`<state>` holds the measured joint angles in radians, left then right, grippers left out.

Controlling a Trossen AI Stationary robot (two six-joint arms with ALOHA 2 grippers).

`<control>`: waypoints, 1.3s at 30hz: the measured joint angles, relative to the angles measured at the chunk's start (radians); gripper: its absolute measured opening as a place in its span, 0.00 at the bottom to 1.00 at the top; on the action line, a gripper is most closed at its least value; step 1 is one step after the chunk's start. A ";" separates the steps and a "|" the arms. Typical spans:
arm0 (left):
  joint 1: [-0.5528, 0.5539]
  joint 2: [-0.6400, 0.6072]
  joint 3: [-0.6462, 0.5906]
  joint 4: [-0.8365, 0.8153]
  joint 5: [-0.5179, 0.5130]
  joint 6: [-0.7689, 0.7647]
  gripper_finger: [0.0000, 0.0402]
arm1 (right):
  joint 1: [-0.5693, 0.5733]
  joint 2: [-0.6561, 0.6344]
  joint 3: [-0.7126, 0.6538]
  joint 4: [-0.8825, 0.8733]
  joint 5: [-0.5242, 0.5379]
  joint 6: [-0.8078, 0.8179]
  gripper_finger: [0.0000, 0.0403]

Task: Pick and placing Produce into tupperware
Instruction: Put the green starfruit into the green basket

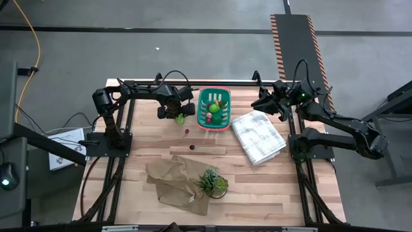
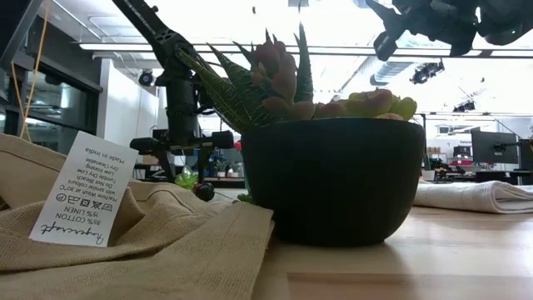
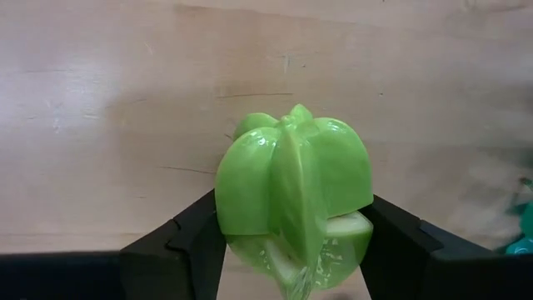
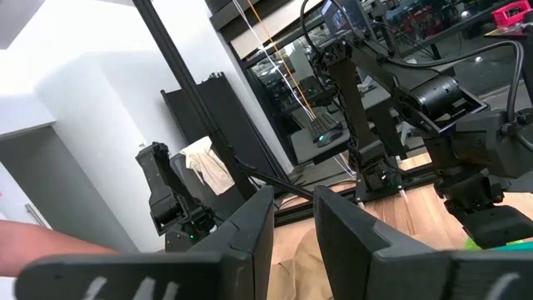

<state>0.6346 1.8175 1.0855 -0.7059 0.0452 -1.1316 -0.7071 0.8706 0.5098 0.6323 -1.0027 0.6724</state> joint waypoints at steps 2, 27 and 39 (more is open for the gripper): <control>0.000 0.000 0.000 0.000 0.000 0.000 0.50 | 0.000 0.000 0.000 0.000 0.000 0.000 0.20; 0.001 0.000 0.279 -0.246 -0.055 0.272 0.50 | 0.000 0.000 0.000 0.000 0.000 0.000 0.20; -0.002 0.000 0.570 -0.378 -0.073 0.477 0.50 | 0.000 0.000 0.000 0.000 0.000 0.000 0.20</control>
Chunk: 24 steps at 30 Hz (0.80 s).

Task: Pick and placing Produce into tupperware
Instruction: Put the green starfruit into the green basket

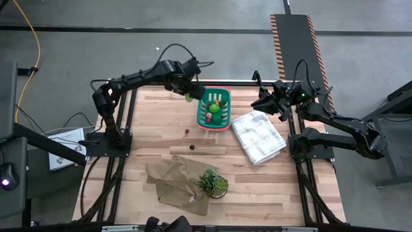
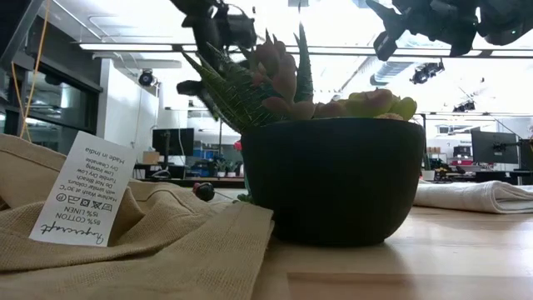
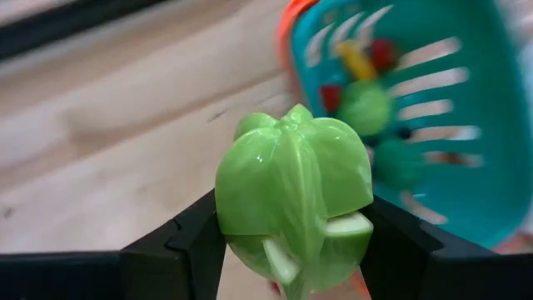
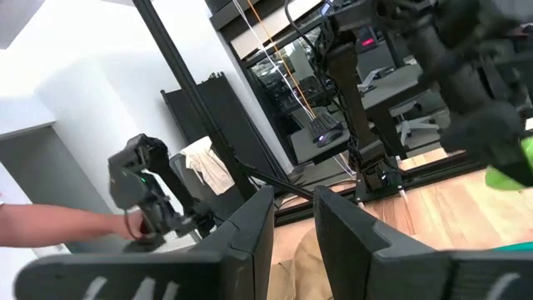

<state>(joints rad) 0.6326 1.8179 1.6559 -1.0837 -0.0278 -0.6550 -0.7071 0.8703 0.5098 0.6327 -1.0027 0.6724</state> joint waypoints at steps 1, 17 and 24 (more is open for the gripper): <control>-0.005 0.000 0.022 0.007 0.008 0.015 0.50 | 0.000 0.000 0.000 0.000 0.000 0.000 0.20; -0.119 0.032 0.089 0.269 0.062 0.182 0.50 | 0.000 0.000 0.000 -0.002 0.000 0.000 0.20; -0.138 0.110 0.090 0.313 0.088 0.192 0.50 | 0.000 0.002 0.000 -0.009 0.001 0.008 0.20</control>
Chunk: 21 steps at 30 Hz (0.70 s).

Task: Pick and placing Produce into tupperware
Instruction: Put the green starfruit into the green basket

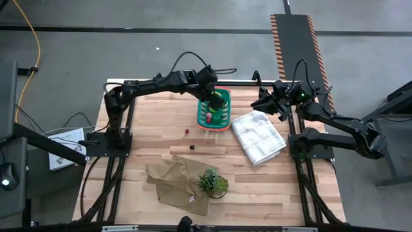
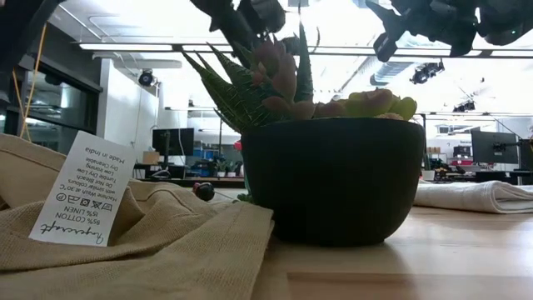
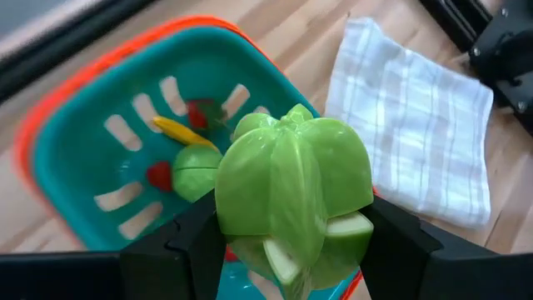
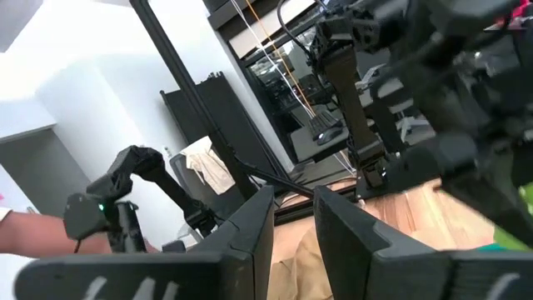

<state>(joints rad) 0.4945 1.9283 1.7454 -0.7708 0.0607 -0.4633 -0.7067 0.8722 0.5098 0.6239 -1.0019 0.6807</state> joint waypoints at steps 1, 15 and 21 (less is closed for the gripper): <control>-0.001 0.012 0.000 0.007 0.009 -0.001 0.50 | 0.000 0.000 0.000 0.000 0.000 0.000 0.20; -0.004 0.092 0.000 0.025 0.055 -0.041 0.50 | 0.000 0.000 0.000 -0.008 0.004 0.011 0.20; -0.004 0.109 0.001 0.032 0.063 -0.041 0.53 | 0.000 0.000 0.000 -0.007 0.005 0.011 0.20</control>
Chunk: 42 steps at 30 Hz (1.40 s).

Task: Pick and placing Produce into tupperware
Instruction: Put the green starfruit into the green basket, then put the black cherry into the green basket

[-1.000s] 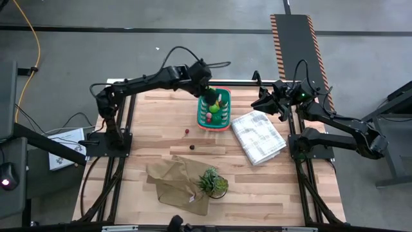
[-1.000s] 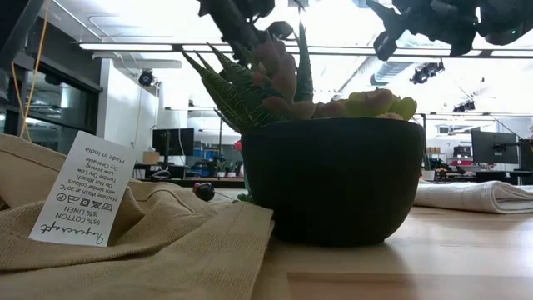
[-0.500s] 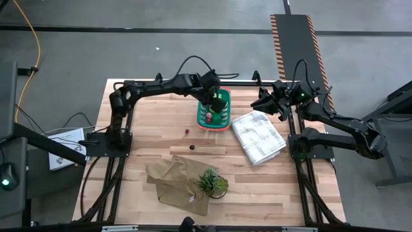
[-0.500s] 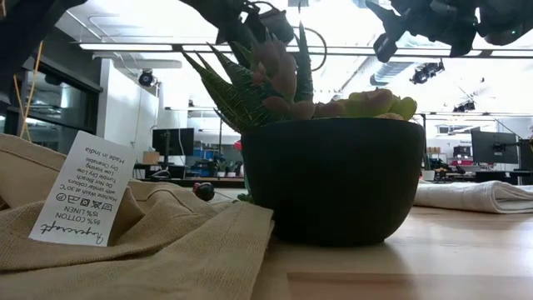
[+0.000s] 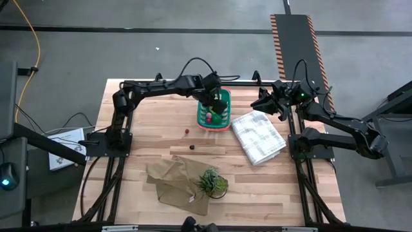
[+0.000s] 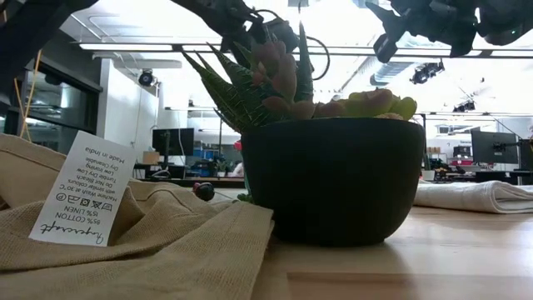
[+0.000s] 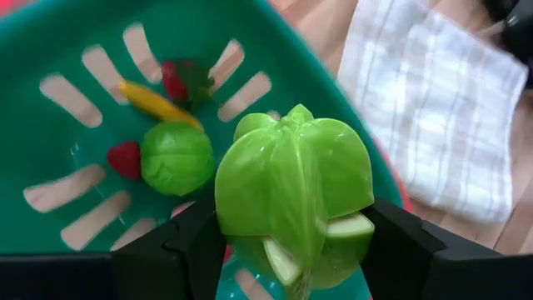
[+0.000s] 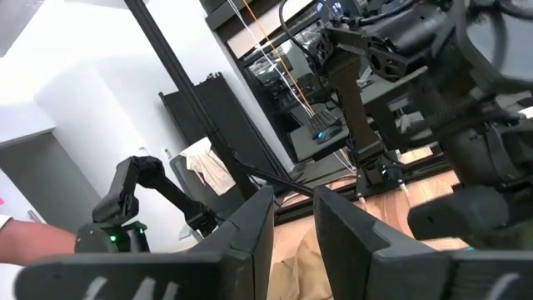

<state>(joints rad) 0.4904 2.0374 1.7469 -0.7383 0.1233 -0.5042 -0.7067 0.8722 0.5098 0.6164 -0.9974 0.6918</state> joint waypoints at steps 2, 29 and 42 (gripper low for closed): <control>0.000 0.004 -0.003 -0.006 0.009 -0.001 0.53 | 0.000 0.000 0.000 0.000 0.000 0.000 0.20; 0.001 0.002 -0.001 0.005 0.015 -0.001 0.61 | 0.000 0.000 0.000 0.000 0.000 0.000 0.20; 0.014 0.001 -0.001 0.004 0.059 0.008 0.58 | 0.000 0.000 0.000 0.000 0.000 -0.001 0.20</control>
<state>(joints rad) 0.5049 2.0384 1.7454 -0.7342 0.1827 -0.4965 -0.7067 0.8722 0.5098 0.6165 -0.9974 0.6904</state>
